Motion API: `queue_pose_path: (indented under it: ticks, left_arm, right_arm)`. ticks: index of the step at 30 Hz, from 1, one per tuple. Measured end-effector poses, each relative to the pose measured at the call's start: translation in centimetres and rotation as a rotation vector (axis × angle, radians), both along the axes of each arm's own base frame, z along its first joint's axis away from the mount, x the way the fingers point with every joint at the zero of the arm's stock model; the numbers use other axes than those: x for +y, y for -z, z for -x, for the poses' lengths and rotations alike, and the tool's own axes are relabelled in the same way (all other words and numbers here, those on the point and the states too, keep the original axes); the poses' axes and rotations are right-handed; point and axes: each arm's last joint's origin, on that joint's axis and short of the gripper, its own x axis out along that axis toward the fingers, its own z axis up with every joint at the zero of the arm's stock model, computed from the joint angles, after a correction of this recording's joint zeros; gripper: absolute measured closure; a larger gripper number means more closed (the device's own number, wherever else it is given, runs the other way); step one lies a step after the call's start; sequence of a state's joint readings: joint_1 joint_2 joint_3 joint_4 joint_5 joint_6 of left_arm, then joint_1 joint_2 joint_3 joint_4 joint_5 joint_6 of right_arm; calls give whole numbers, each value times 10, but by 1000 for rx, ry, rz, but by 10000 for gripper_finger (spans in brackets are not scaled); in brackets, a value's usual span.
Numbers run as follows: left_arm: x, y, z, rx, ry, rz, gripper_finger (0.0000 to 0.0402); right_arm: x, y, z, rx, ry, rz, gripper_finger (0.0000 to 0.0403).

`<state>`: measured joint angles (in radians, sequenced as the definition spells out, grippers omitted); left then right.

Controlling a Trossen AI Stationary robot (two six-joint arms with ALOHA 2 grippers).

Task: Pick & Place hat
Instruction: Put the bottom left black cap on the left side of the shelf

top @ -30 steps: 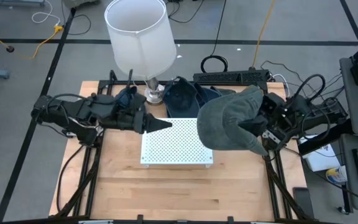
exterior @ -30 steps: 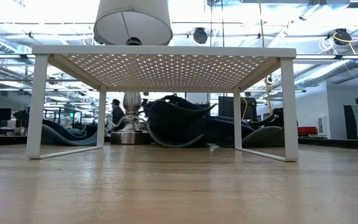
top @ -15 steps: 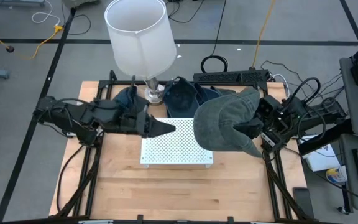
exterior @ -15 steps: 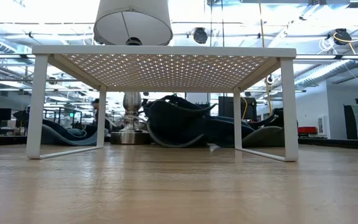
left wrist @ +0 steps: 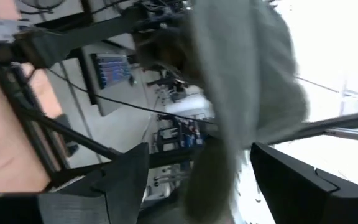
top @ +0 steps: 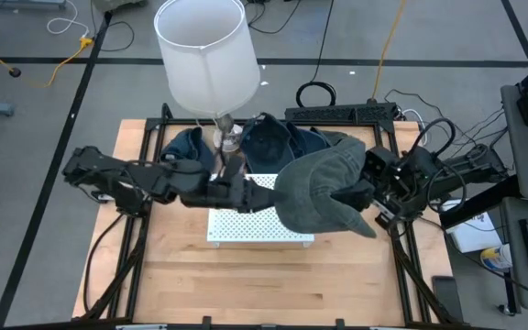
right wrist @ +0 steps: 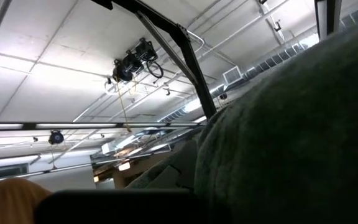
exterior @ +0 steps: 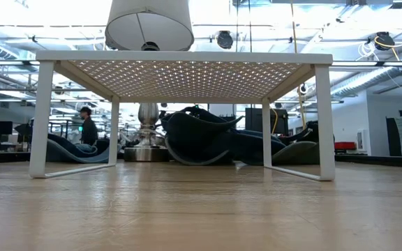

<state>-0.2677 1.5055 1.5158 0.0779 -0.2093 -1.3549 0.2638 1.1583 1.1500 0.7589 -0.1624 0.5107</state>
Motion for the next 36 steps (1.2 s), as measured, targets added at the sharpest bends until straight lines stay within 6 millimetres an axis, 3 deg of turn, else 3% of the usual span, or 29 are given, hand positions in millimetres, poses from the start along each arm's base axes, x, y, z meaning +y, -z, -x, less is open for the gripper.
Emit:
queue_pose_path:
  ticks: [8, 19, 25, 29, 36]
  left_arm:
    - [-1, 0, -4, -39, -7, -5, 154]
    - [1, -5, -5, -89, 47, 28, 293]
    - [1, -6, -4, -92, 71, 36, 350]
    - [0, -8, -3, -108, 95, 8, 389]
    - [1, -8, 1, -89, 115, -40, 394]
  right_arm:
    - [3, 0, 1, -2, 0, 17, 397]
    - [3, 2, 0, 24, -5, 12, 396]
    - [3, 2, 0, 30, -17, 5, 392]
    - [6, 3, 1, 12, -86, 78, 369]
    - [6, 6, 4, 54, -74, 158, 289]
